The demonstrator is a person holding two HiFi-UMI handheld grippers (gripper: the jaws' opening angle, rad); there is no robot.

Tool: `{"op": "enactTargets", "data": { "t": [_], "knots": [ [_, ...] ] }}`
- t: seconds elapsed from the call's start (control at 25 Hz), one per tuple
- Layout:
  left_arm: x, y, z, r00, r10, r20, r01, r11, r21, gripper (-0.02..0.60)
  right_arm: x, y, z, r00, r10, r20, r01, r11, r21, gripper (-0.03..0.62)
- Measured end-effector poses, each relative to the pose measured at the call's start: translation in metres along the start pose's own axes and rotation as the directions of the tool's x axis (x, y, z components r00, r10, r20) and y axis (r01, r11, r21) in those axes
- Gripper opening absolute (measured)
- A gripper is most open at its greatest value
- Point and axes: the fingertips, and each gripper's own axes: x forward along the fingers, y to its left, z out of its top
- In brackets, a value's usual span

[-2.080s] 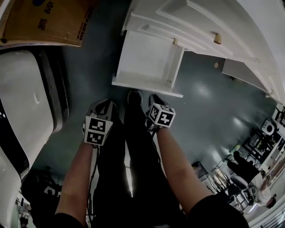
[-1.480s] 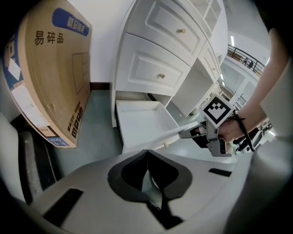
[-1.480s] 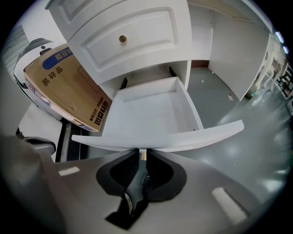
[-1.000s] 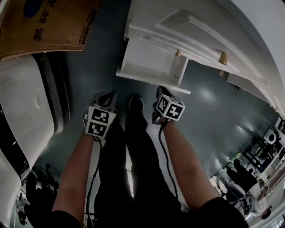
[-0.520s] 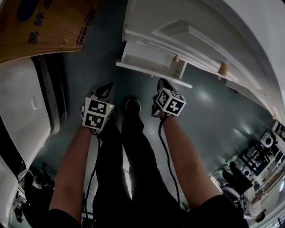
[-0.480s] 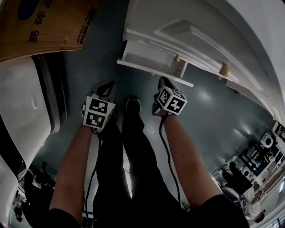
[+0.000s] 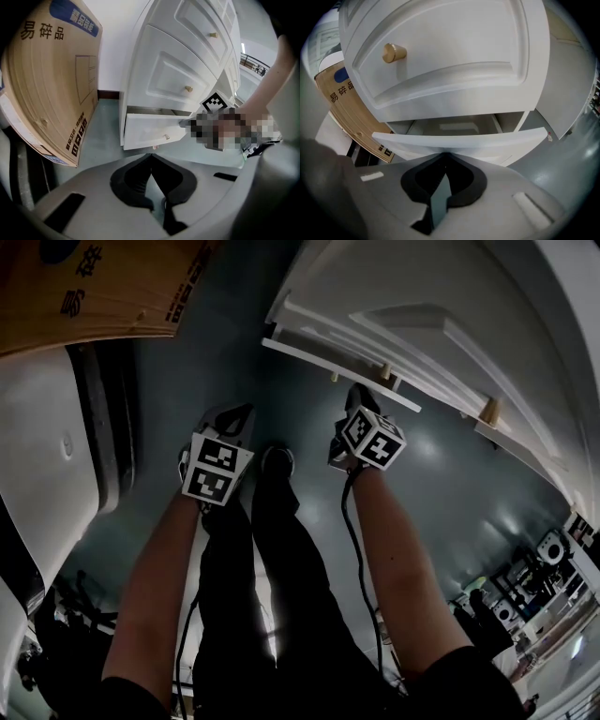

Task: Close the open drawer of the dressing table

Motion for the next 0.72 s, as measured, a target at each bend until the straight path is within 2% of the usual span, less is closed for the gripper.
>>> {"op": "enactTargets", "data": {
  "t": [0.24,0.44,0.64,0.72],
  "knots": [
    [0.001,0.004,0.004,1.000,0.001,0.005,-0.001,1.000,0.010,0.009,0.007,-0.002,0.011,0.998,-0.051,0.036,0.051,0.999,-0.012,0.005],
    [0.001,0.005,0.005,1.000,0.000,0.006,0.000,1.000,0.006,0.009,0.017,-0.002,0.023,0.999,-0.030,0.042,0.030,1.000,-0.002,0.003],
    [0.004,0.001,0.006,1.000,-0.010,0.009,0.010,1.000,-0.002,0.009,0.023,-0.004,0.039,0.999,-0.009,0.047,0.012,0.998,-0.056,0.003],
    [0.004,0.001,0.005,1.000,-0.017,0.006,0.017,1.000,-0.002,0.009,0.025,-0.004,0.040,0.999,-0.010,0.045,0.013,0.999,-0.049,0.003]
  ]
}}
